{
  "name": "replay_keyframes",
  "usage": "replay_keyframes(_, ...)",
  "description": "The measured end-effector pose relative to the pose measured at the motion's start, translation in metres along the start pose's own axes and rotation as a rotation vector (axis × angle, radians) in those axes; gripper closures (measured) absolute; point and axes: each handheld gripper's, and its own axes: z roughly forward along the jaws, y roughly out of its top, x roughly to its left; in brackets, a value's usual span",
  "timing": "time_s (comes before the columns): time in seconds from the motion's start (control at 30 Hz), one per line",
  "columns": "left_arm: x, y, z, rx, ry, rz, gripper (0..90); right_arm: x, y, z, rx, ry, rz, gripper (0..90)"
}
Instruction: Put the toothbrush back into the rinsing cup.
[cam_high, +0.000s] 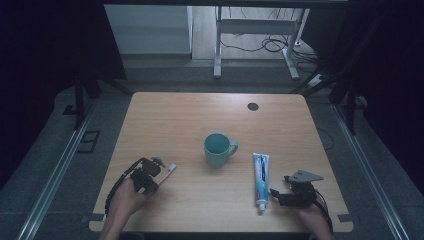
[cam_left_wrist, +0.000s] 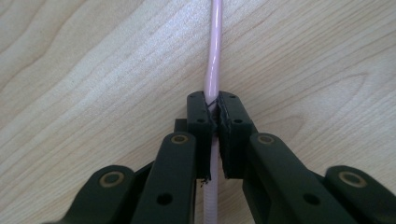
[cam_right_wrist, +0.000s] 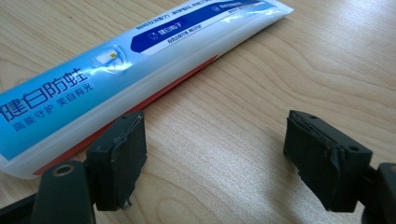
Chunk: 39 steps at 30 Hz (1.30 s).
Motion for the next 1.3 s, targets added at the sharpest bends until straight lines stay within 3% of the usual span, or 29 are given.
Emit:
replay_keyframes(0.17,0.003,-0.001,-0.008,-0.031,-0.02,0.012,84.4,0.0,0.0,0.0,0.0,0.0,0.0,21.1)
replay_keyframes(0.33,0.003,-0.002,-0.015,-0.089,-0.038,-0.003,84.4,0.0,0.0,0.0,-0.001,0.0,-0.001,21.1)
replay_keyframes(0.47,0.004,-0.001,-0.022,-0.102,-0.044,0.023,84.4,0.0,0.0,0.0,-0.001,0.0,-0.002,21.1)
replay_keyframes(0.8,0.004,0.001,-0.032,-0.17,-0.085,0.038,84.3,0.0,0.0,0.0,-0.001,0.0,-0.002,21.1)
replay_keyframes(1.3,0.003,0.014,-0.061,-0.357,-0.177,0.071,84.4,0.0,0.0,0.0,-0.001,-0.001,0.001,21.1)
